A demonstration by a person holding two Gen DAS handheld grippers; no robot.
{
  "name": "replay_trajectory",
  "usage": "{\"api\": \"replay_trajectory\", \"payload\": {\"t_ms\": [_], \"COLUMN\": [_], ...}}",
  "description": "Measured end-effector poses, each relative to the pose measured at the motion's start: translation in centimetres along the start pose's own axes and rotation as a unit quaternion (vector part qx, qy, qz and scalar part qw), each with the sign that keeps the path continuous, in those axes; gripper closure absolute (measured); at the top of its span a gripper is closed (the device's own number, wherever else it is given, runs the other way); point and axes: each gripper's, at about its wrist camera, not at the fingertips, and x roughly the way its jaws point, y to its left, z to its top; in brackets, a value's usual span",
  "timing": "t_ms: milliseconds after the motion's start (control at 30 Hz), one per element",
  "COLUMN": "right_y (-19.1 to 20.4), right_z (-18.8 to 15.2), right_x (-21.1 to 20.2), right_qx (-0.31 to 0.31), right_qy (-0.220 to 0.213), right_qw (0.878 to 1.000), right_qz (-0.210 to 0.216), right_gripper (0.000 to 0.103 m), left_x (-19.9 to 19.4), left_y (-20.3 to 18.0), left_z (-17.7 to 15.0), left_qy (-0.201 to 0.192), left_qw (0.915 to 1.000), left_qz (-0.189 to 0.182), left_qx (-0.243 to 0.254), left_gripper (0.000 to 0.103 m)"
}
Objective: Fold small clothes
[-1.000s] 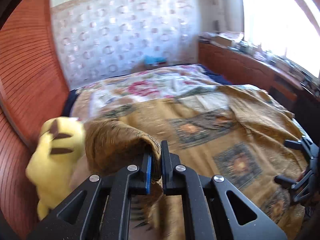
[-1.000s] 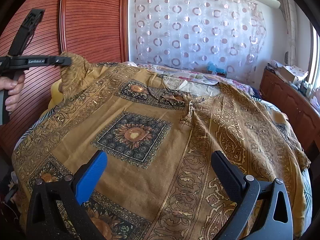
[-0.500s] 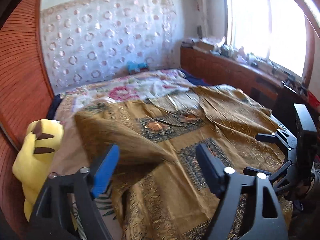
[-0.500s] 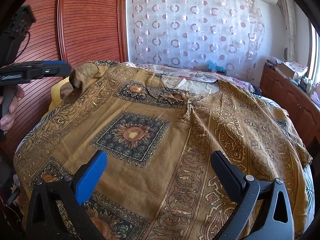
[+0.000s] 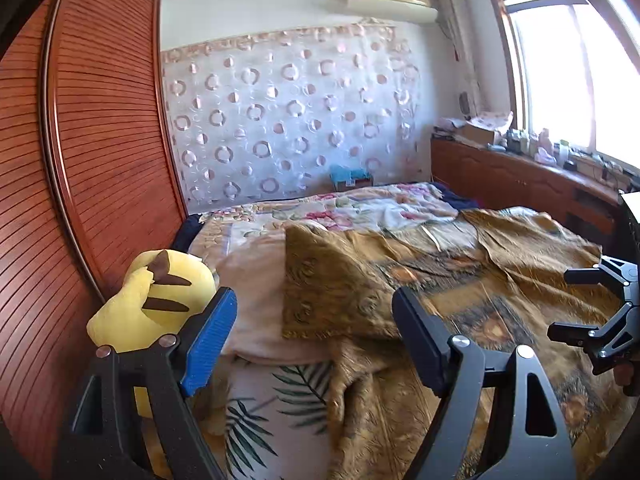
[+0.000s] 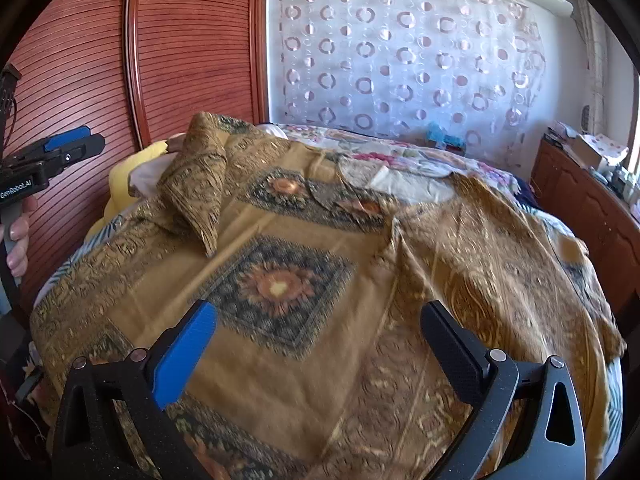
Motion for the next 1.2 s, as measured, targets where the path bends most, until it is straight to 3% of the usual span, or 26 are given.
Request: {"api": "replay_trajectory", "payload": {"t_ms": [167, 233, 400, 467, 600, 767, 900, 933, 1067, 1200], "right_y": [0.9, 1.6, 4.0, 5.1, 7.6, 9.9, 10.2, 9.9, 7.0, 4.2], "right_z": [3.0, 4.4, 7.4, 7.9, 8.3, 8.7, 9.7, 10.0, 11.0, 10.7], "right_x": [1.1, 2.0, 5.7, 7.3, 10.7, 13.5, 15.4, 15.6, 15.3, 14.9], "right_qx": [-0.010, -0.019, -0.038, -0.047, -0.078, -0.126, -0.143, -0.139, -0.069, -0.030], "right_qy": [-0.019, -0.023, -0.010, 0.001, 0.029, 0.047, 0.052, 0.048, 0.038, 0.041], "right_qw": [0.999, 0.999, 0.994, 0.992, 0.987, 0.984, 0.985, 0.987, 0.997, 0.999], "right_qz": [0.026, 0.046, 0.104, 0.119, 0.136, 0.118, 0.082, 0.068, 0.011, -0.006], "right_gripper": [0.003, 0.011, 0.028, 0.029, 0.029, 0.029, 0.046, 0.051, 0.052, 0.052], "left_x": [1.0, 1.7, 4.0, 4.4, 4.2, 3.6, 3.4, 3.6, 4.0, 3.8], "left_y": [1.5, 2.3, 4.0, 5.0, 5.6, 5.6, 4.6, 4.2, 2.9, 1.8], "left_z": [0.8, 0.8, -0.7, -1.9, -3.5, -5.2, -5.9, -6.0, -6.6, -6.2], "left_qy": [-0.007, -0.010, 0.023, 0.043, 0.067, 0.093, 0.105, 0.109, 0.123, 0.126], "left_qw": [0.9998, 0.9994, 0.9973, 0.9944, 0.9934, 0.9910, 0.9896, 0.9894, 0.9887, 0.9884], "left_qz": [0.003, 0.000, 0.002, -0.004, 0.003, -0.007, -0.026, -0.031, -0.040, -0.047], "left_qx": [-0.017, -0.032, -0.070, -0.096, -0.093, -0.097, -0.094, -0.091, -0.075, -0.069], "left_gripper": [0.022, 0.022, 0.022, 0.022, 0.022, 0.022, 0.022, 0.022, 0.022, 0.022]}}
